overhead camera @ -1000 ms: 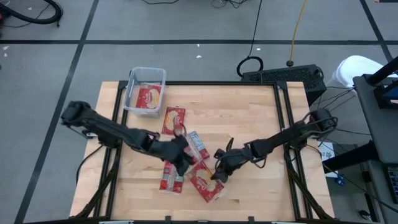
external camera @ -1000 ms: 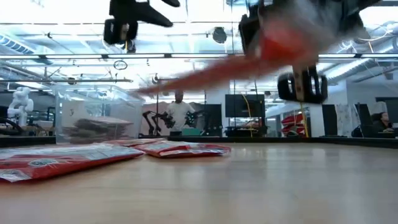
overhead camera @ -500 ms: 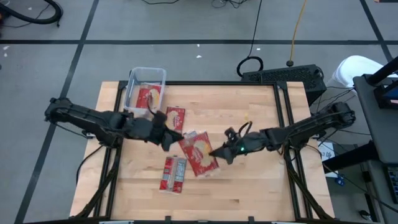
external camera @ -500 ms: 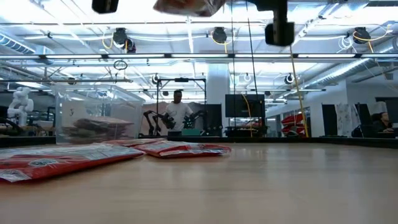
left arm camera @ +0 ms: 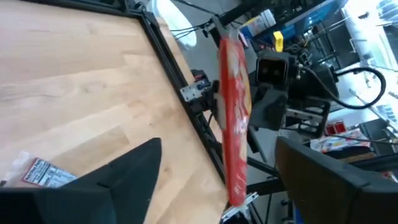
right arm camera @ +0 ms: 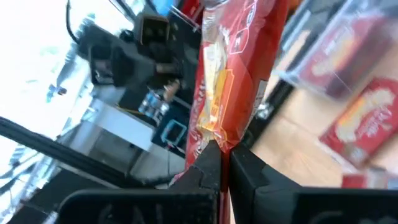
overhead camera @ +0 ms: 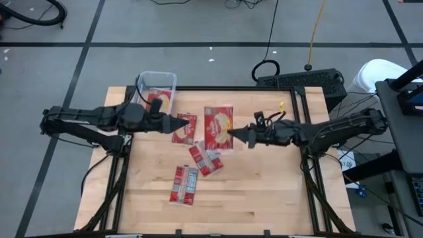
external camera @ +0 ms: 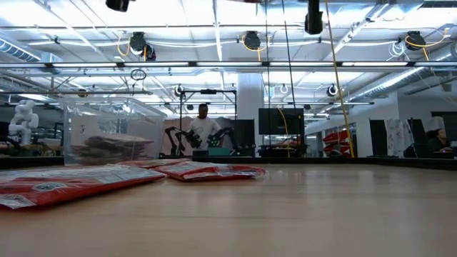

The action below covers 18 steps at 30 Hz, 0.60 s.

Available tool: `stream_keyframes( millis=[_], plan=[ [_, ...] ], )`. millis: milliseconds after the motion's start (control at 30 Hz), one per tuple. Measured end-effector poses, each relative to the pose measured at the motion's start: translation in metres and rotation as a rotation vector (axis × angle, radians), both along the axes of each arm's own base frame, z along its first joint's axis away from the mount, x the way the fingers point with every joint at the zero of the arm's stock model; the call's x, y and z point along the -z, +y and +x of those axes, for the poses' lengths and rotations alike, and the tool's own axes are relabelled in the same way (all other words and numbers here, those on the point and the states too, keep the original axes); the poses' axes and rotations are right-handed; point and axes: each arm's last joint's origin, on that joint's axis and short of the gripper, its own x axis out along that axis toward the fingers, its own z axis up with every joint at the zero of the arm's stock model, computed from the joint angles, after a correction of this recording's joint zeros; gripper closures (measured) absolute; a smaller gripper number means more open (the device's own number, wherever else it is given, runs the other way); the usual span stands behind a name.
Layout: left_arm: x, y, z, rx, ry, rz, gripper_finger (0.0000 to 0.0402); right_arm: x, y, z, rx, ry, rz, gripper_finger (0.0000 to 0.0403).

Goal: Sort popcorn bags into baskets
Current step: Put the red popcorn bag into the transparent container

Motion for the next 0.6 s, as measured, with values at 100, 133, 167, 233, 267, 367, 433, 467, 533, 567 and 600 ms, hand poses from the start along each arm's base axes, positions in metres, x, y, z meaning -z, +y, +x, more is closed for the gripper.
stream_keyframes(
  millis=[100, 133, 167, 233, 267, 367, 433, 467, 533, 567, 600],
  plan=[
    [0.005, 0.003, 0.008, -0.010, 0.025, 0.005, 0.0055, -0.001, -0.006, 0.001, 0.021, -0.013, 0.000, 0.0403],
    [0.008, 0.004, 0.011, -0.012, 0.042, 0.012, 0.0050, -0.001, -0.008, 0.001, 0.030, -0.015, 0.000, 0.0403],
    [0.010, 0.005, 0.015, -0.012, 0.049, 0.019, 0.0048, -0.001, -0.008, 0.001, 0.032, -0.016, 0.000, 0.0403],
    [0.013, 0.007, 0.023, 0.009, 0.051, 0.023, 0.0049, -0.002, -0.010, 0.001, 0.035, -0.017, -0.012, 0.0403],
    [0.015, 0.009, 0.026, 0.026, 0.055, 0.019, 0.0051, -0.001, -0.010, 0.002, 0.034, -0.015, -0.019, 0.0403],
    [0.018, 0.012, 0.042, 0.062, 0.018, 0.011, 0.0067, -0.002, -0.012, 0.002, 0.039, -0.019, -0.024, 0.0403],
    [0.021, 0.016, 0.051, 0.083, -0.004, 0.008, 0.0080, -0.002, -0.012, 0.002, 0.041, -0.021, -0.023, 0.0403],
    [0.021, 0.018, 0.056, 0.090, -0.032, 0.007, 0.0087, -0.002, -0.012, 0.002, 0.044, -0.021, -0.023, 0.0403],
    [0.023, 0.023, 0.063, 0.096, -0.044, 0.001, 0.0100, -0.002, -0.012, 0.002, 0.042, -0.018, -0.024, 0.0403],
    [0.025, 0.026, 0.065, 0.097, -0.043, -0.002, 0.0107, -0.002, -0.012, 0.002, 0.041, -0.018, -0.024, 0.0403],
    [0.026, 0.028, 0.069, 0.096, -0.050, -0.002, 0.0113, -0.002, -0.012, 0.002, 0.041, -0.019, -0.025, 0.0403]
  ],
)
